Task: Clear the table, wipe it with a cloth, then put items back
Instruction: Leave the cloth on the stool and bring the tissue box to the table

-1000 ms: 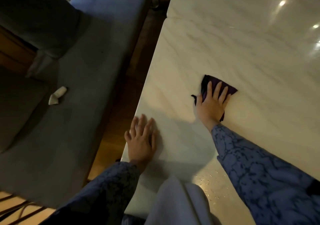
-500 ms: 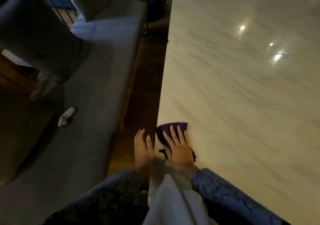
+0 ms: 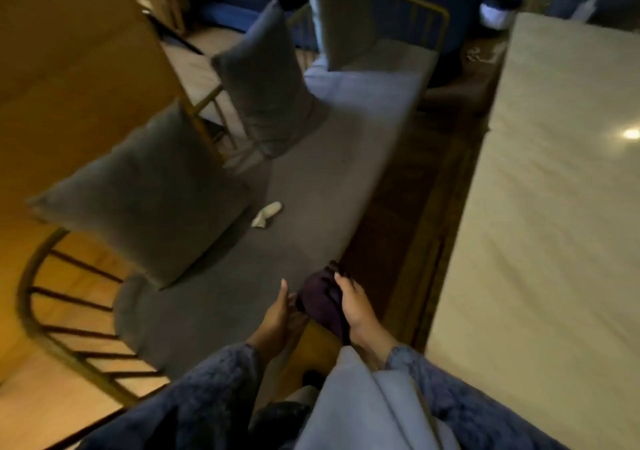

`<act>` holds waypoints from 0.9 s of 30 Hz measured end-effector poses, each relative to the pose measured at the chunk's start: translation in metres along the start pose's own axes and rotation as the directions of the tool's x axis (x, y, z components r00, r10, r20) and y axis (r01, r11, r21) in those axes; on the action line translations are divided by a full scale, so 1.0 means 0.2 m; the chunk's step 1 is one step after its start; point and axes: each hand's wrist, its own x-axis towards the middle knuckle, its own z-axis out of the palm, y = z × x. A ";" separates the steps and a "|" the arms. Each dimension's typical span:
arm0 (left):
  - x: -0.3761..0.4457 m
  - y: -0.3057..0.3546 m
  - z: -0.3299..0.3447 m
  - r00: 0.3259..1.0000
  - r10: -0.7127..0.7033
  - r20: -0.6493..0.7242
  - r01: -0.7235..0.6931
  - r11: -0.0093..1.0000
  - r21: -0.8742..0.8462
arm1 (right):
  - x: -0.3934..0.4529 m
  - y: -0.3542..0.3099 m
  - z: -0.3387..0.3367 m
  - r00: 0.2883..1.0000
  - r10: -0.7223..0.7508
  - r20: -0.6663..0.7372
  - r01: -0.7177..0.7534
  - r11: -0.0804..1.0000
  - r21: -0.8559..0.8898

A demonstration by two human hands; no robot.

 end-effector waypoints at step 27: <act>-0.52 0.29 -0.86 0.681 0.098 -0.725 -0.555 0.715 -0.424 | 0.18 -0.11 1.30 0.616 0.455 0.643 0.356 0.568 -0.742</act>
